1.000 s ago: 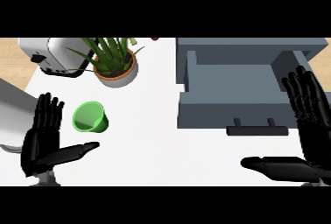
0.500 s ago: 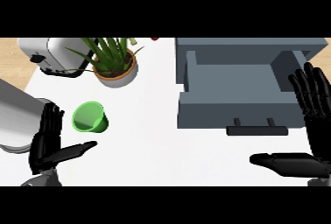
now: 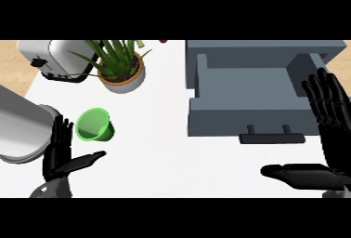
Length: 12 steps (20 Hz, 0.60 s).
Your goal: Pick up the cup, place it into the drawer and close the drawer
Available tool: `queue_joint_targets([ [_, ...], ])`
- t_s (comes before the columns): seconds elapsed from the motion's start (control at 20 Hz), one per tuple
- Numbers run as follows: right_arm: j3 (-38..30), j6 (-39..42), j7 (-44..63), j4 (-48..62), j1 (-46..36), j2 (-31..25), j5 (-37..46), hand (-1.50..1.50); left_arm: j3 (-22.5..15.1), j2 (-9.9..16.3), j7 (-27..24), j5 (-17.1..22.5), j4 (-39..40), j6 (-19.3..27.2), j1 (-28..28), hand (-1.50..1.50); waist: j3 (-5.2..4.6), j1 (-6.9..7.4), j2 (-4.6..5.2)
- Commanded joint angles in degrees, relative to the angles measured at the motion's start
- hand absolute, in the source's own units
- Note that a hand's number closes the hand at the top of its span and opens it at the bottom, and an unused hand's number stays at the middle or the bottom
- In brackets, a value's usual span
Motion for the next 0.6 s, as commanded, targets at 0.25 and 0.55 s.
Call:
queue_joint_targets([
  [0.25, 2.05, 0.33, -1.98, -1.2, 2.93, 1.91, 1.88, -1.5, 3.7, 7.66, -12.83, 0.48, 22.32, -5.28, -9.0, -1.5, -0.05, -0.35, 0.12],
  [0.55, 0.35, 0.55, 1.56, 2.11, -3.18, 0.42, 0.78, -1.5, 2.85, 6.44, -17.18, -0.75, 28.35, -4.37, -11.74, -1.5, -0.07, -0.35, 0.2],
])
